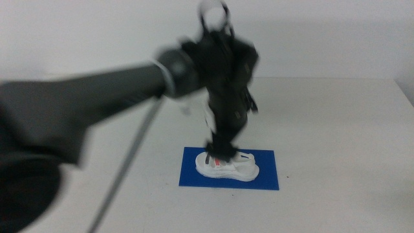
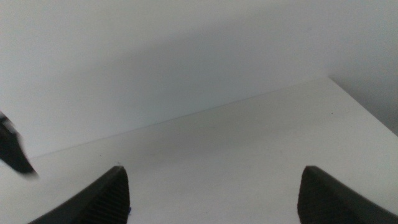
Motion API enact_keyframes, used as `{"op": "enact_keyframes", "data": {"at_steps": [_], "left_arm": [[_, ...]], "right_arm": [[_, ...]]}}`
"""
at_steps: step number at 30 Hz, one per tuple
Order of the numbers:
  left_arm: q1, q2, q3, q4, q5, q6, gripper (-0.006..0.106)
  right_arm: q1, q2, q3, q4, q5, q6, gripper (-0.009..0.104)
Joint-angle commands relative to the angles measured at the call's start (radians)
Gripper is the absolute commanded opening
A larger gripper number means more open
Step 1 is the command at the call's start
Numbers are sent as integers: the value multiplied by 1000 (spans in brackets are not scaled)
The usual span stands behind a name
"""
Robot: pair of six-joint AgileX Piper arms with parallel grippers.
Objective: Use one arm to grab the shoe from the table and place it on the mat.
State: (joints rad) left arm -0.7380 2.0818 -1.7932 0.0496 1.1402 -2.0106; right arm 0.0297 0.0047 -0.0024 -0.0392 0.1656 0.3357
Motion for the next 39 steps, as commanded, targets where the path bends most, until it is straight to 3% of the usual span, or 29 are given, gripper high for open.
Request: {"op": "enact_keyframes", "data": {"at_steps": [1,4,10,15,18,24,31,39], "left_arm": [[28,-137,7,35,45,236,94],[71,-276,55,40,52,648,94],[144,-586,271,70,-76,1271,94],[212,-908,581,58,-478,1670,94],[275,-1085,816,-15,-794,1877,94],[450,-1439,1229,-77,-1089,1965,94],[605,-1821,1511,-110,-1069,1958,94],[620,-2082,1645,-78,-1023,1962,94]], "right_arm": [[2,-5,2,-10,-8,-3,79],[2,-5,2,-10,-8,-3,79],[2,-5,2,-10,-8,-3,79],[2,-5,2,-10,-8,-3,79],[2,-5,2,-10,-8,-3,79],[2,-5,2,-10,-8,-3,79],[2,-5,2,-10,-8,-3,79],[2,-5,2,-10,-8,-3,79]]}}
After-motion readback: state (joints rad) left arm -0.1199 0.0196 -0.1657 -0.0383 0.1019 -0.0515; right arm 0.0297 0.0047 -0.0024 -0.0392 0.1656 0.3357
